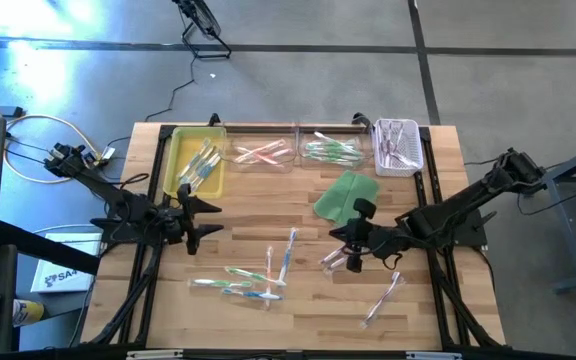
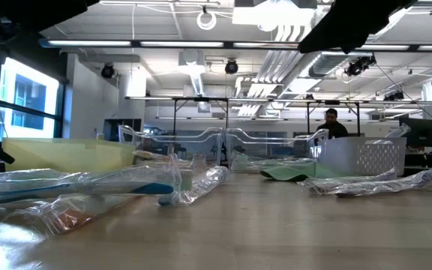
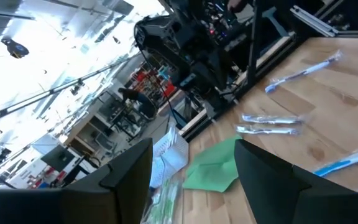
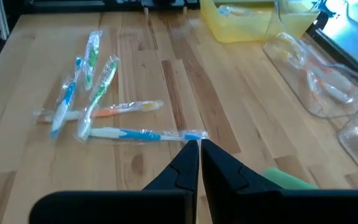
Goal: Pick & Place Toothbrushes
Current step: Put the purple toothbrush into the white bin
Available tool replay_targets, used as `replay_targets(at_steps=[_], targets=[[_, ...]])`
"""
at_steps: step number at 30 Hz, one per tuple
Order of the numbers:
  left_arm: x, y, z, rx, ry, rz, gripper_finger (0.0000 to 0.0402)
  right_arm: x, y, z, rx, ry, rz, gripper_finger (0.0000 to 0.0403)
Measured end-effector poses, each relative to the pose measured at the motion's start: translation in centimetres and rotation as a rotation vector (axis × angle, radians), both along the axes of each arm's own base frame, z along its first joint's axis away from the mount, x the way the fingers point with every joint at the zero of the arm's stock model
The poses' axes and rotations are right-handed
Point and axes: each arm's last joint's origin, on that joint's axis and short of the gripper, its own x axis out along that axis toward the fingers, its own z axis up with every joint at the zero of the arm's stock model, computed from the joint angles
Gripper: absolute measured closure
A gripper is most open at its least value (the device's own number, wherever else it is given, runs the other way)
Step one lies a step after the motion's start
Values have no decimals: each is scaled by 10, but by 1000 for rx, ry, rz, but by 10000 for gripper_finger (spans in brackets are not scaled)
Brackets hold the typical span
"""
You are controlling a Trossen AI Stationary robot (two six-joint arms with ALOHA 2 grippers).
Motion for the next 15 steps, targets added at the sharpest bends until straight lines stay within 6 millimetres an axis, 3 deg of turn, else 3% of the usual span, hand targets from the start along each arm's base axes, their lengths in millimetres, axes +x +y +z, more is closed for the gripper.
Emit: replay_targets(at_steps=[15], targets=[[-1, 0, -5, 33, 51, -3, 181, 12, 5, -6, 42, -40, 21, 392]])
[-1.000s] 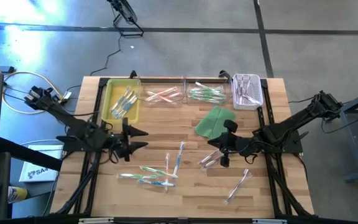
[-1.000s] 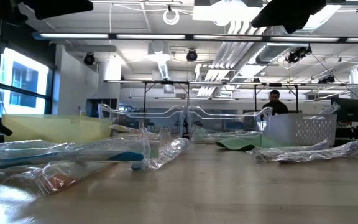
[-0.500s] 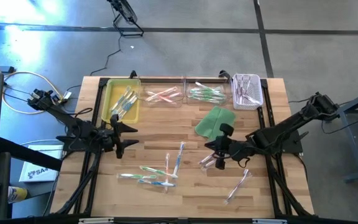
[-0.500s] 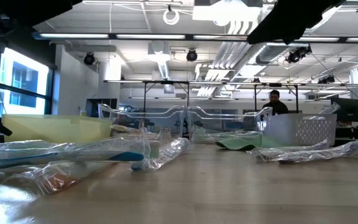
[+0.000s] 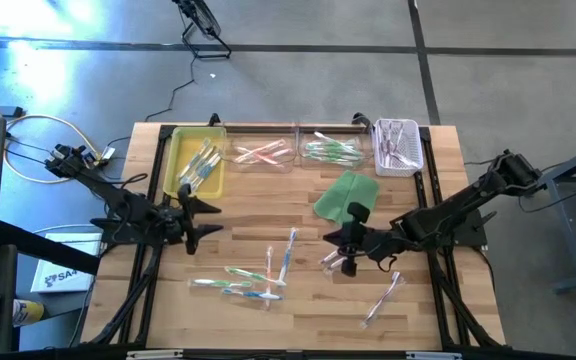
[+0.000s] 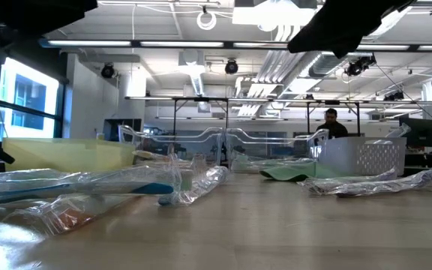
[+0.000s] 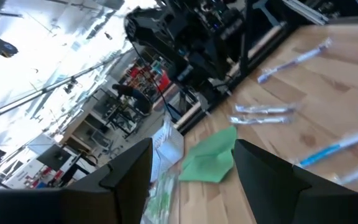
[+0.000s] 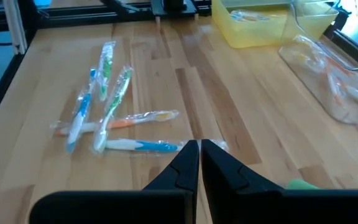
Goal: Pick & Place Toothbrushes
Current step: Put the purple toothbrush into the white bin
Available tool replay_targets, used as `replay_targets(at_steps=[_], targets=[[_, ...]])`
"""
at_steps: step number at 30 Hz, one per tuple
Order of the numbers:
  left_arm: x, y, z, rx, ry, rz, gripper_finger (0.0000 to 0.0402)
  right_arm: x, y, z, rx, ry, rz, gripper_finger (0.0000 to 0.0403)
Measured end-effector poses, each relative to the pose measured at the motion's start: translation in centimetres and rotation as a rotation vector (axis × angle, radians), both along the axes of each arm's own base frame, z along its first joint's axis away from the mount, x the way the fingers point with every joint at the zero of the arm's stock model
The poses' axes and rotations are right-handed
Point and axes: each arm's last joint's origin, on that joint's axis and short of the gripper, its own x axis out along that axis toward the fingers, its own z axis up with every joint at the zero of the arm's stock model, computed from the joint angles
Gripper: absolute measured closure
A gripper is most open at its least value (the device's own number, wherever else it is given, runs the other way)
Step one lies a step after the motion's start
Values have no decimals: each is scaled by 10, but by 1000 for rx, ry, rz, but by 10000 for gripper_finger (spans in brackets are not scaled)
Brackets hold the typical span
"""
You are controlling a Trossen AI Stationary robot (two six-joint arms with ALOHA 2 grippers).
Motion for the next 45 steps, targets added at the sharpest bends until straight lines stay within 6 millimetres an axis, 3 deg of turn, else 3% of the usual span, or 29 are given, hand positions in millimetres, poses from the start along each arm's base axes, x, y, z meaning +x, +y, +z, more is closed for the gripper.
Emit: replay_targets(at_steps=[13, 18, 24, 38, 45], targets=[[0, 0, -15, 86, 139, 0, 181, -7, 5, -11, 127, 179, 207, 393], [0, 0, -14, 66, 132, -1, 181, -21, 0, -25, 222, 393, 121, 399], [1, -3, -8, -89, 73, -96, 181, -35, -4, -34, 263, 550, 10, 399], [1, -4, -6, -123, 62, -135, 181, -35, -4, -34, 269, 552, 5, 399], [0, -4, -6, -223, 63, -138, 181, -34, -4, -34, 270, 550, 6, 399]])
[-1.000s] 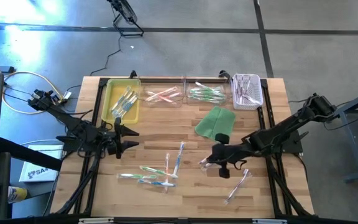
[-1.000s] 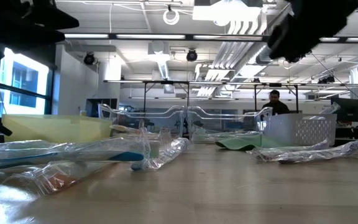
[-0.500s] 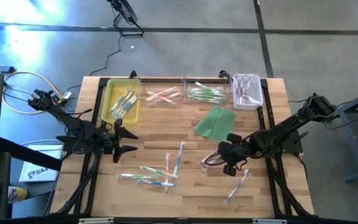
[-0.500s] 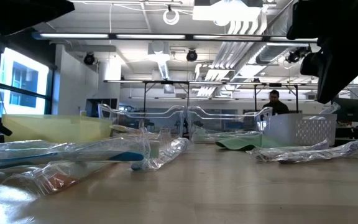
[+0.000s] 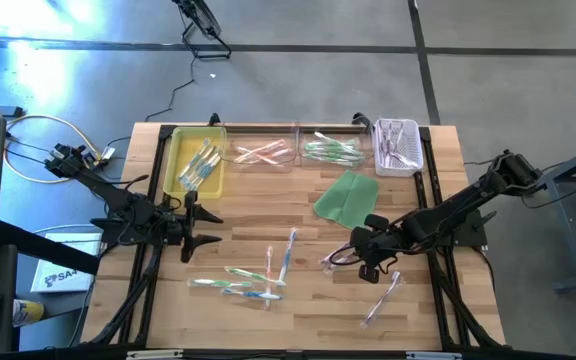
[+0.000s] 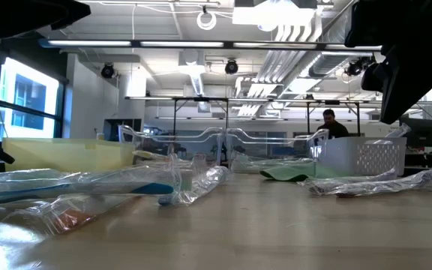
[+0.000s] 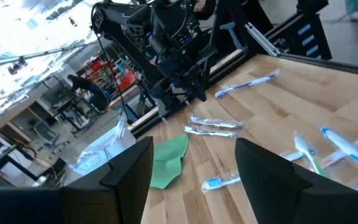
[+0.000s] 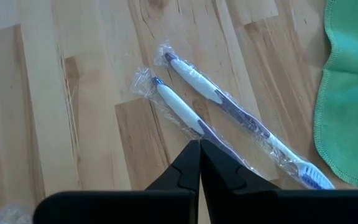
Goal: Pick & Place Toothbrushes
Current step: Put the purple toothbrush into the white bin
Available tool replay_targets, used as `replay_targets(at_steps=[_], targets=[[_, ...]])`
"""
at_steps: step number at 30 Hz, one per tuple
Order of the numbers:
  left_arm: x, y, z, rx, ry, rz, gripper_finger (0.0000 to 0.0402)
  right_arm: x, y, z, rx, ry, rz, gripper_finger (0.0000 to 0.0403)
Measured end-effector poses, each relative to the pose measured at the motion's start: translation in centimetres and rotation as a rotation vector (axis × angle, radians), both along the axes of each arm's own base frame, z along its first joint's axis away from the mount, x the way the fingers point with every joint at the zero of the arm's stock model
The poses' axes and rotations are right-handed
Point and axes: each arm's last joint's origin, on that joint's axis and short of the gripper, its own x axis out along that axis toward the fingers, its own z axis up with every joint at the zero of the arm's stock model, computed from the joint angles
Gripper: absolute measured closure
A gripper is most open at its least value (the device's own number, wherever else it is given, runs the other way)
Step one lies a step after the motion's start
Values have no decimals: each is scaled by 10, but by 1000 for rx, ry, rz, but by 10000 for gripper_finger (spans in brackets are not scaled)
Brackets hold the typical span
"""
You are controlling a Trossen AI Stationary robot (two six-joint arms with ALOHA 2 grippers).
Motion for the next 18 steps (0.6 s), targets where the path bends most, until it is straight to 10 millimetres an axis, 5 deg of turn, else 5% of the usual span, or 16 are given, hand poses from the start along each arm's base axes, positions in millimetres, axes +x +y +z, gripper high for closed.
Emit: replay_targets(at_steps=[18], targets=[[0, 1, 7, -142, -56, 40, 181, 1, 0, 1, 2, -11, 6, 399]])
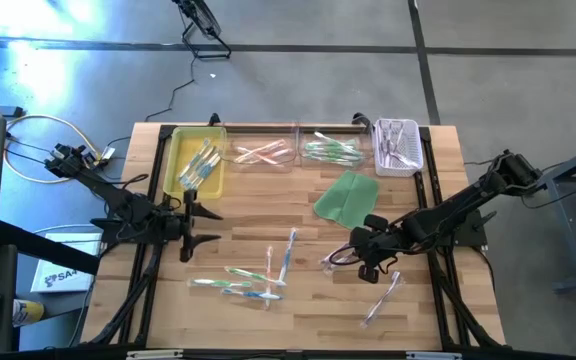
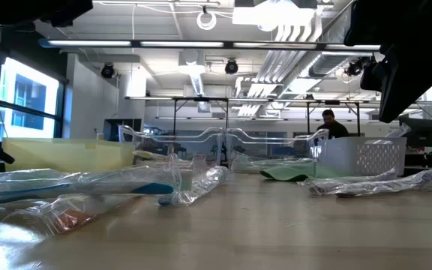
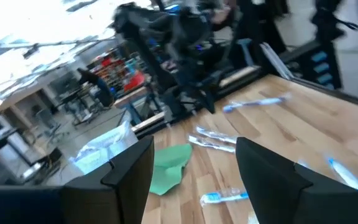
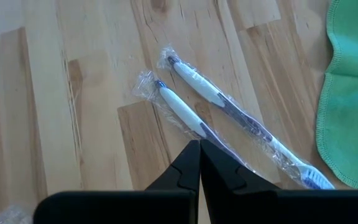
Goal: Pick & Place Toothbrushes
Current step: Put the purple toothbrush into the white bin
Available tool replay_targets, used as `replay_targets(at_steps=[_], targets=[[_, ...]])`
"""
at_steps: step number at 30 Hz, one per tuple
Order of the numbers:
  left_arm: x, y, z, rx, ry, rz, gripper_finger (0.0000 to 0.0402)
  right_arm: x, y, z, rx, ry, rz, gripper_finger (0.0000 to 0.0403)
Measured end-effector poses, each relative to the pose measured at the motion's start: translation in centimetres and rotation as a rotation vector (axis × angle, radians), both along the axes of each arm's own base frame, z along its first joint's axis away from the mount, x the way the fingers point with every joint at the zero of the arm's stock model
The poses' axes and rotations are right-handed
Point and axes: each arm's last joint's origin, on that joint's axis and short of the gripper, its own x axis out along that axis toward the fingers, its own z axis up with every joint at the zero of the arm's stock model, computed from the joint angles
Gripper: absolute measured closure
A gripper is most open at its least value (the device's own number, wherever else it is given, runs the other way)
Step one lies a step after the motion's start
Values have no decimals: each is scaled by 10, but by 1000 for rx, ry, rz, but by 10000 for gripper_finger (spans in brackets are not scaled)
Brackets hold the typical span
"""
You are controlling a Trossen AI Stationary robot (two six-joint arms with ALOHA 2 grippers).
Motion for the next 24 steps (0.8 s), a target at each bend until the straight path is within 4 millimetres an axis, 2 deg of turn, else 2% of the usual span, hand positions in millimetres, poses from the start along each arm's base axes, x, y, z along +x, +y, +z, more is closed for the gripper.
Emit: replay_targets(at_steps=[7, 16, 24], targets=[[0, 2, 2, -48, -15, 66, 181, 0, 0, 0, -2, 0, 2, 399], [0, 2, 2, -49, -15, 70, 181, 0, 0, 0, -6, -2, 0, 399], [0, 3, 2, -82, -14, 107, 181, 1, -3, 0, -84, -34, -21, 399]])
